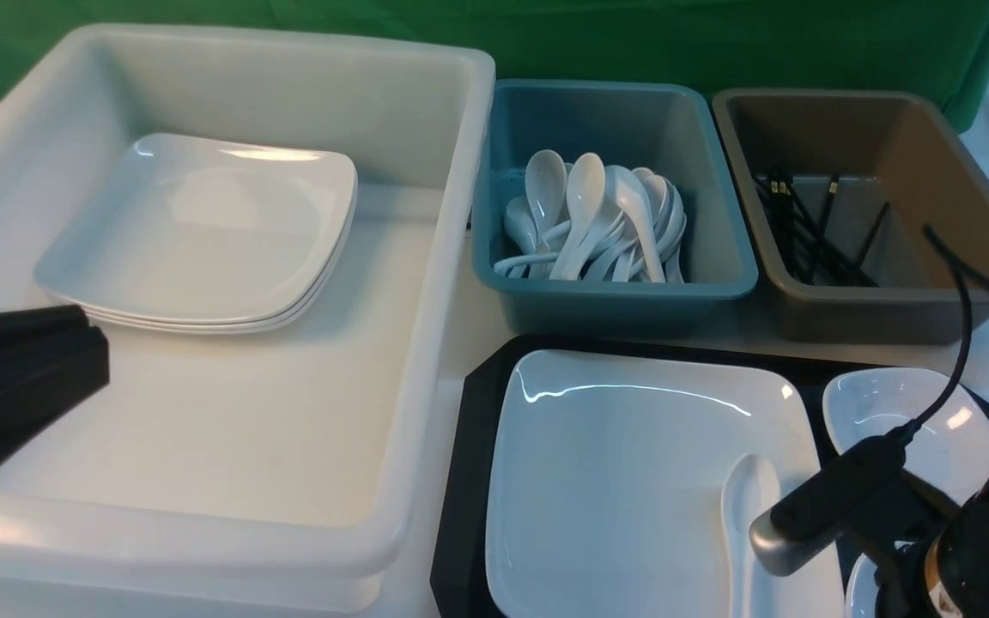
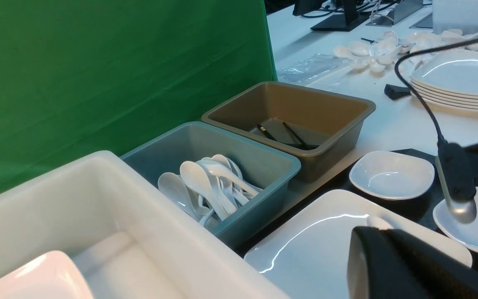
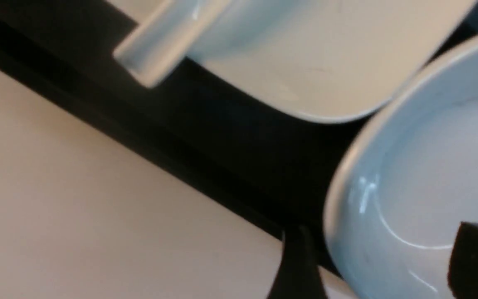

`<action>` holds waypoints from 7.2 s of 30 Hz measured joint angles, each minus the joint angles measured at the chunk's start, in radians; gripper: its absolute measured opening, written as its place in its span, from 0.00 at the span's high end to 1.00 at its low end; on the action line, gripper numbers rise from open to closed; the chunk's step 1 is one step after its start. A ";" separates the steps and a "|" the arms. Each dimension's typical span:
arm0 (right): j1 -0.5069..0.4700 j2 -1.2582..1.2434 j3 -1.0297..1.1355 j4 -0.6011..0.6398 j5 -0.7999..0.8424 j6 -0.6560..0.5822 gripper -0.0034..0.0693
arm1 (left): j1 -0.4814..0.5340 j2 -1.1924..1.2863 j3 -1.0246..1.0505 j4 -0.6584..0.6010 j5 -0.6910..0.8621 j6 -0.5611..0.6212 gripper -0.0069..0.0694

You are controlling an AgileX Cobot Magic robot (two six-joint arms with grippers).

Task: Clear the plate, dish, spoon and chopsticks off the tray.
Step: Use the right arm to grab a small plate from the dinner plate, then use the right arm to put the small plate into the large storage box on the left, then use the right arm to grab a small plate from the dinner plate, then use the right arm to put the small plate into the large storage box on the left

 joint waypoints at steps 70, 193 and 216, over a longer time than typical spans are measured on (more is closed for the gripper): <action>0.287 0.846 -1.517 0.200 0.225 -0.799 0.86 | 0.000 -0.002 -0.266 0.477 0.535 -0.472 0.88; 0.309 0.625 -1.232 0.088 0.084 -0.785 0.86 | 0.000 -0.065 -0.210 0.429 0.348 -0.417 0.88; 0.291 0.894 -1.409 0.217 0.074 -0.908 0.82 | 0.000 -0.077 -0.210 0.434 0.383 -0.420 0.88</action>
